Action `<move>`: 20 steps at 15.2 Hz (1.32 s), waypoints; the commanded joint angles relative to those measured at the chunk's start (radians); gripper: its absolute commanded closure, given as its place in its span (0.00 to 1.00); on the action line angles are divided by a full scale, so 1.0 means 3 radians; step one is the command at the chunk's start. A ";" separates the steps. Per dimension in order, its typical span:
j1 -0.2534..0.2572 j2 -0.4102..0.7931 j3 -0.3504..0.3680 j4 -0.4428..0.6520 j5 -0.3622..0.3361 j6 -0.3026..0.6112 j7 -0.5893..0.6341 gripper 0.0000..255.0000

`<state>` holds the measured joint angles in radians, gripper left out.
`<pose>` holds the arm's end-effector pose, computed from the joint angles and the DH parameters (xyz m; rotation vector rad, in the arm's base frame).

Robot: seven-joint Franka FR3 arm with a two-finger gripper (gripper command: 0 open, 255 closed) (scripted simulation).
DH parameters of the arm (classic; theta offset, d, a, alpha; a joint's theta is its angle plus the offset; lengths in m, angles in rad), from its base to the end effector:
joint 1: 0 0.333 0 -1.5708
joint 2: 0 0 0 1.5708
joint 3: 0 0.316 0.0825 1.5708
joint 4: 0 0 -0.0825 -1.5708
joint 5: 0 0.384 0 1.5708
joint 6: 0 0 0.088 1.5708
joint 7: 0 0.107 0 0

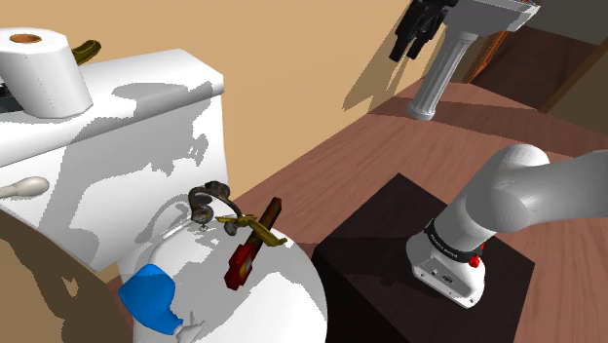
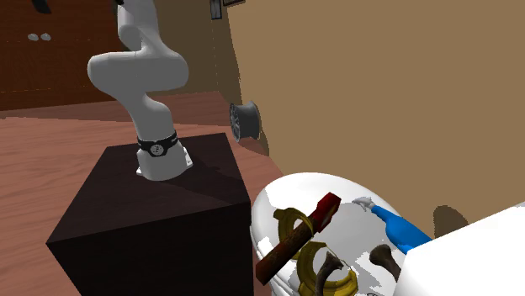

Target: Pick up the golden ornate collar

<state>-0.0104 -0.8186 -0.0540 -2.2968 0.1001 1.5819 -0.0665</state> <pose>0.2987 -0.0153 0.6300 -3.0035 -0.0319 -0.1667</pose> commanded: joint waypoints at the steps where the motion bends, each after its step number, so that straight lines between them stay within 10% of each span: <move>1: 0.0000 0.0000 0.0000 0.0000 0.0000 0.0000 0.0000 0.00; 20: 0.0469 0.0753 0.0891 -0.1136 0.0679 0.1951 0.0467 0.00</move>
<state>0.1243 -0.6166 0.2017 -2.6316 0.2951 2.1340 0.0700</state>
